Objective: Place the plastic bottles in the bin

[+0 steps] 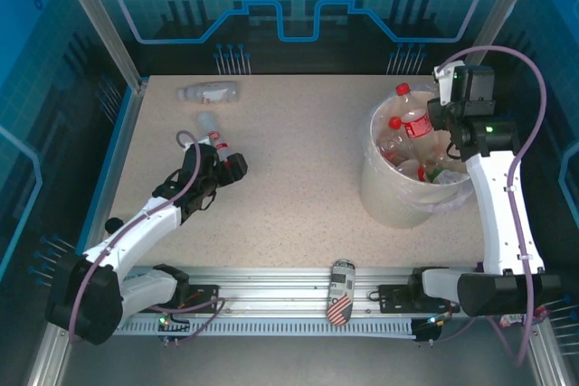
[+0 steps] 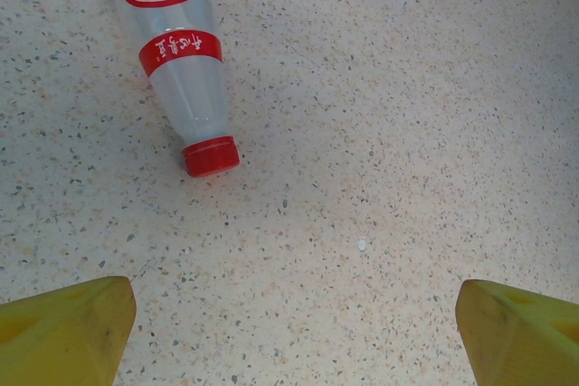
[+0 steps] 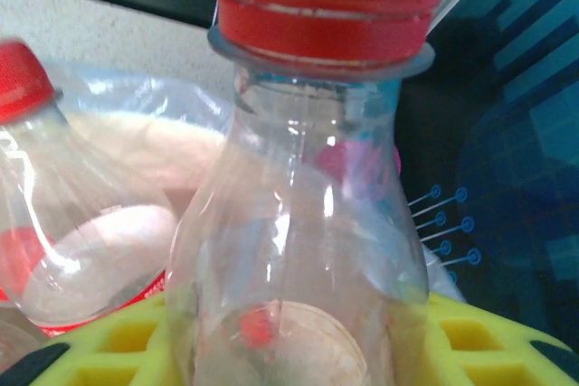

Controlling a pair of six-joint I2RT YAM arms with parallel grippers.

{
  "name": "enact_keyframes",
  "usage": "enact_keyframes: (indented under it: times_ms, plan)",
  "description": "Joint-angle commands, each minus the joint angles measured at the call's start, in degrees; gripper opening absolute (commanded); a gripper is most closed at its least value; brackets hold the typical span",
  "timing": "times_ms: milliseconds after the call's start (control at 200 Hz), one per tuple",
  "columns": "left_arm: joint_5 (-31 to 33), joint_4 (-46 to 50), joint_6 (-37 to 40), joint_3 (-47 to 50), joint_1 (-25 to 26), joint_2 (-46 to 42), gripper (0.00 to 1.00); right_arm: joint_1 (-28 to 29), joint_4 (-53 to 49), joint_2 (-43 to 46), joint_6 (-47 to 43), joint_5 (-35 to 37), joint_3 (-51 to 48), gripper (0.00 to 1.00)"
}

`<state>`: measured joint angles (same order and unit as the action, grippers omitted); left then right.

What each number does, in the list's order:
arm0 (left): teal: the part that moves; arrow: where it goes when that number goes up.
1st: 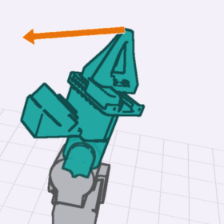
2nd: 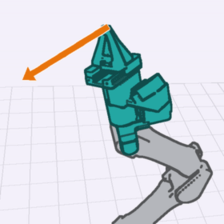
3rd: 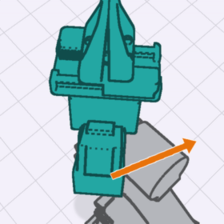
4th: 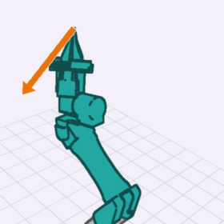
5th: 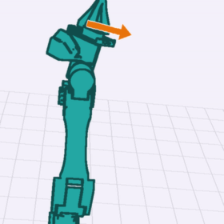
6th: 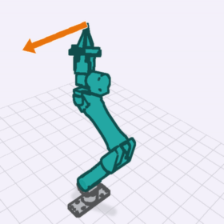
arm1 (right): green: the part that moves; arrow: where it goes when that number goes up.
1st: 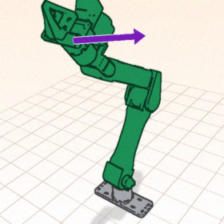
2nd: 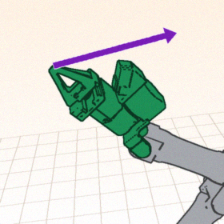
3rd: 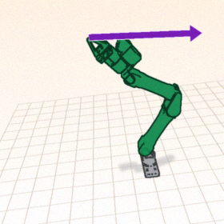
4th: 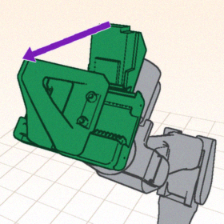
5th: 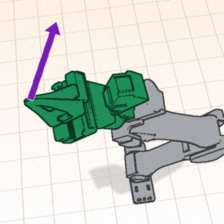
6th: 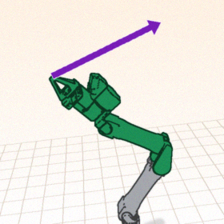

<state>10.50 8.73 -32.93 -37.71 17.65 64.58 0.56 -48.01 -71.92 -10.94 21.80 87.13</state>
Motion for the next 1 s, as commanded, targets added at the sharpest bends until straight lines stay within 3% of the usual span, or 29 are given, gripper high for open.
enact_keyframes:
  times_ms: [0,430,535,690,865,996]
  plan:
    - [-0.47,-0.3,0.49,-0.78,-0.61,0.4,0.92,-0.78,0.96,0.12,-1.33,0.72,-2.56,0.47]
    - [-2.09,-2.05,0.16,-1.84,-0.69,3.1,0.92,-1.03,1.16,-0.85,-0.54,-2.35,-9.89,0.49]
    - [-1.81,-1.45,0.43,-1.87,-0.69,3.02,0.92,-1.04,0.42,-0.52,0.11,-2.64,-8.25,0.59]
    - [-1.63,-1.1,0.58,-1.83,-0.77,3.07,0.93,-1.07,-3.37,0.4,1.59,-2.73,-2.32,0.82]
    - [-1.04,-0.33,1.17,-2.34,-1.08,3.02,0.93,-1.38,-4.72,2.65,4.9,-5.68,2.66,0.85]
    - [-0.56,1.79,2.4,-3.13,-2.66,3.49,0.94,-2.05,-2.89,4.8,8.69,-13.97,2.96,0.85]
